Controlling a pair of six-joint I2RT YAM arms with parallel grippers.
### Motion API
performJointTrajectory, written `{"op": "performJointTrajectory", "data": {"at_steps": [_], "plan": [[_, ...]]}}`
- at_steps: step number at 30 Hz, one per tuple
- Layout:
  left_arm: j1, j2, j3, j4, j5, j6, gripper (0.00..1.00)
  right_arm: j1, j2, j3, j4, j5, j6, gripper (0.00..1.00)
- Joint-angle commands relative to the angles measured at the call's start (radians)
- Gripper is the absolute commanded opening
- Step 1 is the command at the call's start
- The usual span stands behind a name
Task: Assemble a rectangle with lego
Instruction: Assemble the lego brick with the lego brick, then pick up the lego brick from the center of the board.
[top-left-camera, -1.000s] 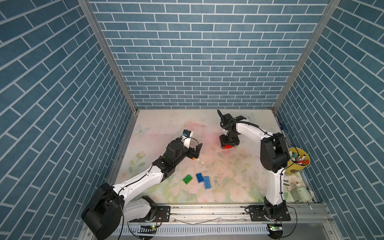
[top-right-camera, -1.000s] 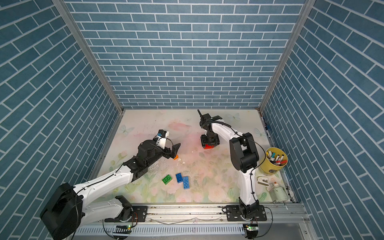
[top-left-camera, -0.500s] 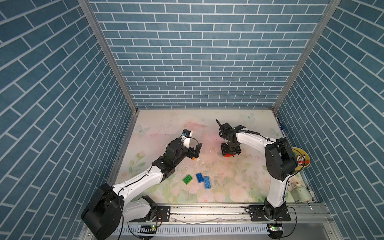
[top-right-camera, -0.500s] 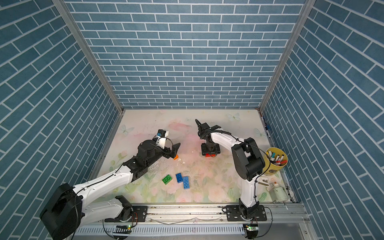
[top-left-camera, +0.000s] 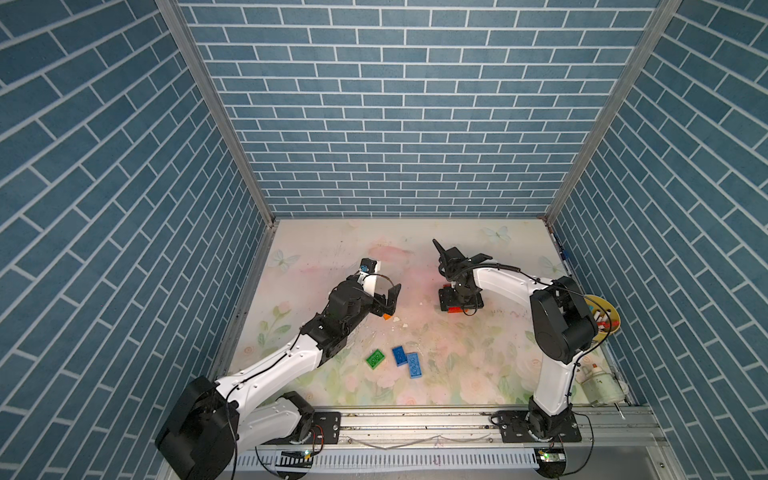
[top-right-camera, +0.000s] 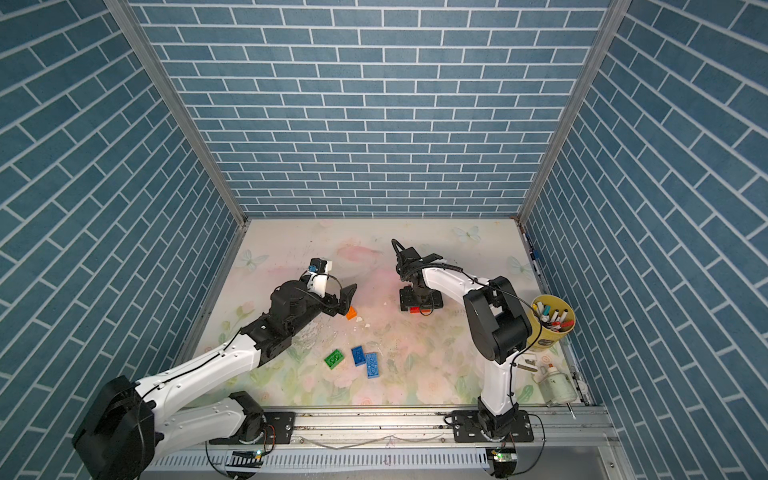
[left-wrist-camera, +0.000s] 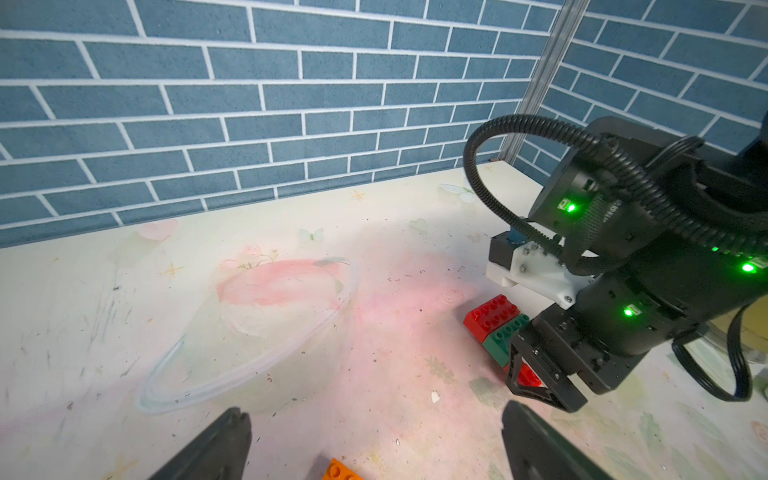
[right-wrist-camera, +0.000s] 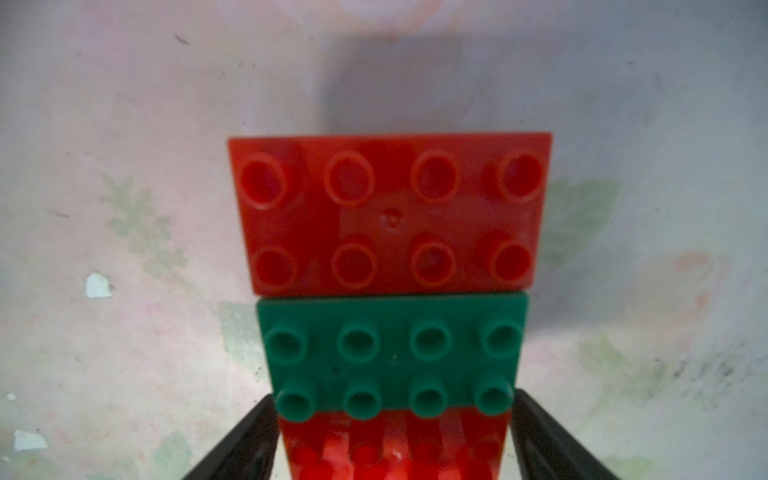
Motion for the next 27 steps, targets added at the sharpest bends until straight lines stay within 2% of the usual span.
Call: {"op": "performJointTrajectory", "data": {"at_steps": [1, 6, 12, 15, 21, 25, 27], "plan": [[0.007, -0.026, -0.003, -0.017, -0.052, -0.004, 1.00, -0.002, -0.085, 0.024, -0.009, 0.000, -0.005, 0.94], [0.008, -0.025, 0.031, -0.082, -0.143, -0.069, 1.00, -0.022, -0.166, 0.067, -0.037, 0.001, -0.045, 0.97], [0.010, -0.009, 0.072, -0.289, -0.255, -0.364, 1.00, -0.041, -0.318, 0.050, -0.005, -0.016, -0.110, 0.87], [0.010, -0.005, 0.060, -0.373, -0.253, -0.501, 0.95, -0.040, -0.381, 0.019, 0.002, -0.024, -0.140, 0.83], [0.003, 0.064, 0.102, -0.597, -0.199, -0.674, 0.88, -0.032, -0.457, -0.047, -0.014, -0.072, -0.162, 0.73], [-0.062, 0.029, 0.079, -0.667, -0.191, -0.773, 0.84, 0.004, -0.464, -0.082, -0.032, -0.129, -0.184, 0.67], [-0.098, 0.007, 0.066, -0.667, -0.199, -0.760, 0.84, 0.054, -0.449, -0.095, -0.042, -0.164, -0.184, 0.63]]}}
